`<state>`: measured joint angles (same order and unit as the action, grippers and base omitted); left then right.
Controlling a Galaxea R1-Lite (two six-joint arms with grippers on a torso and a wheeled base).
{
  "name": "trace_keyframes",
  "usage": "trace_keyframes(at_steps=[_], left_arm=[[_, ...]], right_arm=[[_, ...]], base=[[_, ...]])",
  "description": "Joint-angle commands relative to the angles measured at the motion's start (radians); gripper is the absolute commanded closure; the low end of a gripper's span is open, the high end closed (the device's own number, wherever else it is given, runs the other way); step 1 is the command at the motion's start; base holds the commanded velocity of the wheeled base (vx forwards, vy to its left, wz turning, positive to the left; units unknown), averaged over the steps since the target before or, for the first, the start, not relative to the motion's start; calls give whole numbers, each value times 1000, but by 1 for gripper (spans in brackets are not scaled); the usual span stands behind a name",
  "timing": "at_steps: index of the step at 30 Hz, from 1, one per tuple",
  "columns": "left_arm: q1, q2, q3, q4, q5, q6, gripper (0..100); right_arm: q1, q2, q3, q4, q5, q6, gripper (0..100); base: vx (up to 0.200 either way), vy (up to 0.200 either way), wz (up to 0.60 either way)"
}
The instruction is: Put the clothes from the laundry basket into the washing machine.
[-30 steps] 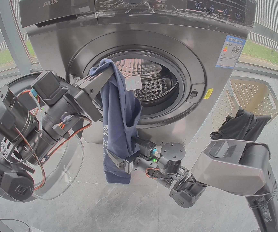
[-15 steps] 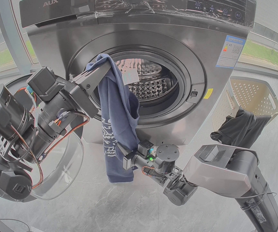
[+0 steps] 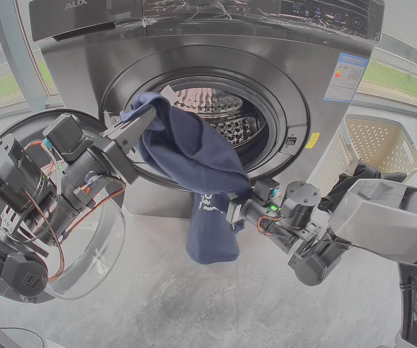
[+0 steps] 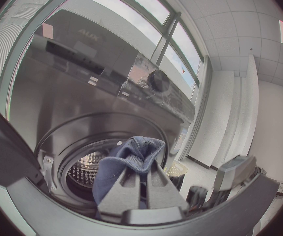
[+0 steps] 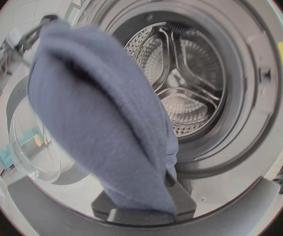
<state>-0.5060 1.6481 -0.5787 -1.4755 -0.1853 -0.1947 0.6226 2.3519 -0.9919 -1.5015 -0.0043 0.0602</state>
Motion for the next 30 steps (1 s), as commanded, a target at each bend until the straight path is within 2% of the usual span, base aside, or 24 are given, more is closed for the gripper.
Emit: trace_keyframes(at_steps=[1,5,8,10,12,13,14,15,30], left_arm=[[26,76,66,-9,-6,6,100],[29,121,100,-57,-26,8,100],[52,180,157,-75,-40,44,100],[60,230,201,-75,-75,93,100],[72,257,220,-75,-98,127,100],[72,257,220,-75,-98,127,100],[73,294,237,-77,-109,155,100],[75,305,243,-77,-109,161,100],[116,389,237,-78,-118,158,100]], right_arm=[[-35,-192,81,9,0,-2,100],[-27,-232,85,12,-2,-2,100],[-20,-255,85,12,-2,-2,100],[-15,-260,84,12,-2,-2,100],[-15,-269,84,12,-2,-2,100],[-15,-269,84,12,-2,-2,100],[-14,-273,84,12,-2,-2,100],[-14,-275,85,10,-2,-2,100],[8,-283,84,12,-2,0,100]], base=[[0,0,0],[0,0,0],[0,0,0],[0,0,0],[0,0,0],[0,0,0],[0,0,0],[0,0,0],[0,0,0]])
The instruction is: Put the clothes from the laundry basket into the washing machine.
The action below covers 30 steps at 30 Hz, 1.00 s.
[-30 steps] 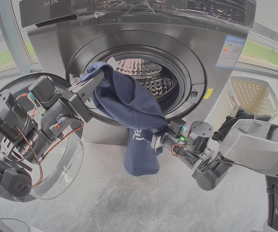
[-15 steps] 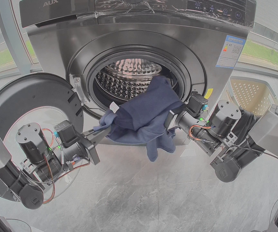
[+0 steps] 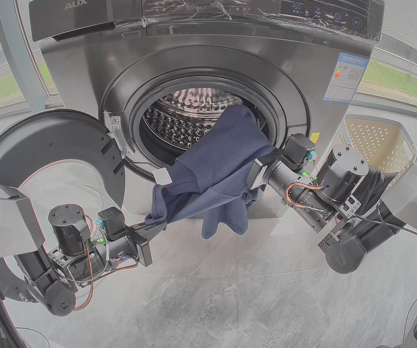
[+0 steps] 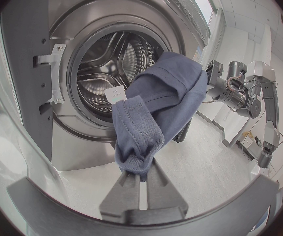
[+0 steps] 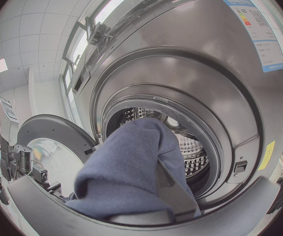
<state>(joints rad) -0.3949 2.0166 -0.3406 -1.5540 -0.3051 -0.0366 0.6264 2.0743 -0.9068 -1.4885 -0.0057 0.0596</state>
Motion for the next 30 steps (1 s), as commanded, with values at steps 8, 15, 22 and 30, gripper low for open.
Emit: trace_keyframes(at_steps=[8,15,22,30], left_arm=[[-9,59,42,0,-6,4,0],[-38,63,144,0,-66,63,0],[-45,67,146,0,-66,80,0],[-53,-121,74,2,-69,58,0]], right_arm=[[7,3,-12,-1,0,0,100],[4,3,-21,-1,0,2,100],[7,9,-18,-3,0,3,100],[21,20,-1,-1,-2,2,100]], base=[[0,0,0],[0,0,0],[0,0,0],[0,0,0]])
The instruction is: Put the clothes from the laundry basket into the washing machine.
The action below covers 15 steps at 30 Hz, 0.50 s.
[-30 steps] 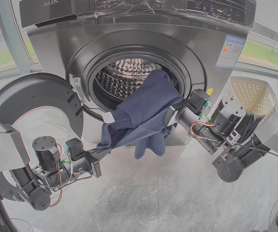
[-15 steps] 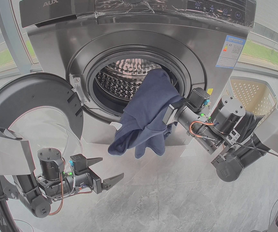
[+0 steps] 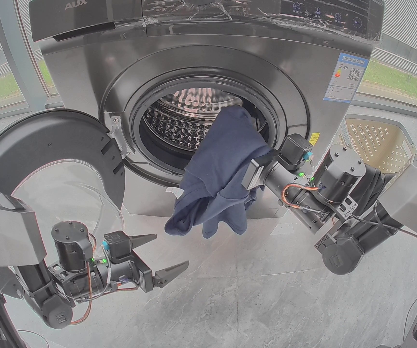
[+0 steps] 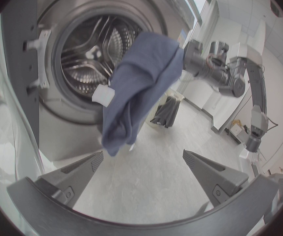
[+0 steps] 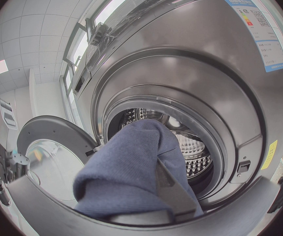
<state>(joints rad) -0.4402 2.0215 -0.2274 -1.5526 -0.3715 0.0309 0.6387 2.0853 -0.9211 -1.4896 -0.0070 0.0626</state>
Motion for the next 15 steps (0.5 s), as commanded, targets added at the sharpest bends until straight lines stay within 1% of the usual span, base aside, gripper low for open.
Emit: trace_keyframes(at_steps=[1,3,5,8,10,11,12,13,14,15], left_arm=[[-29,-156,-59,0,3,-17,0],[-37,-159,-95,0,9,-22,0],[-37,-147,-127,2,13,-20,0],[-40,-84,-184,2,28,-20,0],[-43,-58,-205,2,36,-14,0],[-52,5,-233,2,54,-3,0],[-57,36,-237,0,62,1,0],[-58,49,-239,0,65,7,0],[-61,86,-248,0,69,21,0],[-63,105,-259,0,69,26,0]], right_arm=[[12,15,14,0,-1,-1,100],[16,16,13,2,-1,-1,100],[24,16,16,3,-1,-3,100],[39,16,14,8,-1,-6,100],[42,16,13,12,-2,-6,100],[55,16,13,15,-2,-6,100],[61,18,11,15,-2,-6,100],[62,18,8,15,-4,-6,100],[70,21,2,15,-4,-6,100],[75,21,1,17,-5,-6,100]], base=[[0,0,0],[0,0,0],[0,0,0],[0,0,0],[0,0,0],[0,0,0],[0,0,0],[0,0,0],[0,0,0],[0,0,0]])
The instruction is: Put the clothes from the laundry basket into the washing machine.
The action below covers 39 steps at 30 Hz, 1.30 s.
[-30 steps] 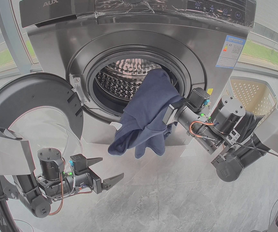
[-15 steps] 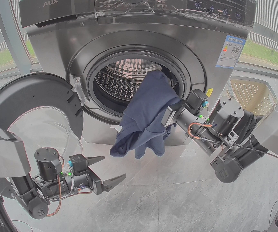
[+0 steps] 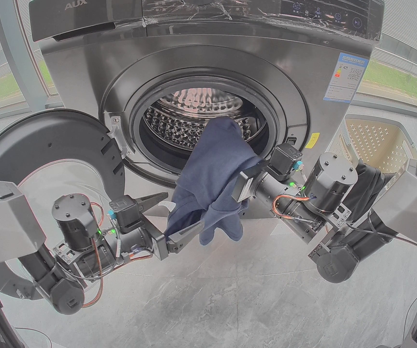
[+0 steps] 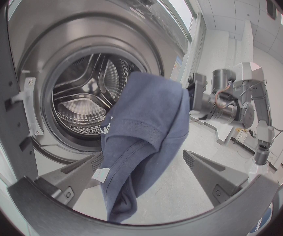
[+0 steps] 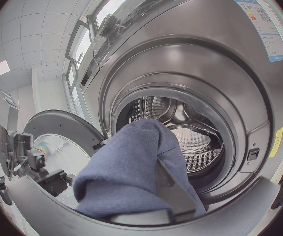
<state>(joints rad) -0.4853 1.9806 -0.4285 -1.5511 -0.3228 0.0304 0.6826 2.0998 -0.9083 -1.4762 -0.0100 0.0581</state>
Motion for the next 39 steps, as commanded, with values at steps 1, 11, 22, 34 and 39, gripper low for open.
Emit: trace_keyframes(at_steps=[1,11,22,34,39], left_arm=[[-19,150,-62,-1,21,26,0],[-36,233,-161,-1,19,22,0],[-30,340,-335,0,45,-6,0],[-61,348,-331,-1,56,-10,0],[-61,385,-363,-1,60,-26,0]], right_arm=[[32,6,-14,4,-5,-1,100],[60,40,-43,5,-28,-1,100],[101,39,-52,22,-64,5,100],[109,74,-77,22,-70,8,100],[126,66,-70,22,-85,17,100]], base=[[0,0,0],[0,0,0],[0,0,0],[0,0,0],[0,0,0]])
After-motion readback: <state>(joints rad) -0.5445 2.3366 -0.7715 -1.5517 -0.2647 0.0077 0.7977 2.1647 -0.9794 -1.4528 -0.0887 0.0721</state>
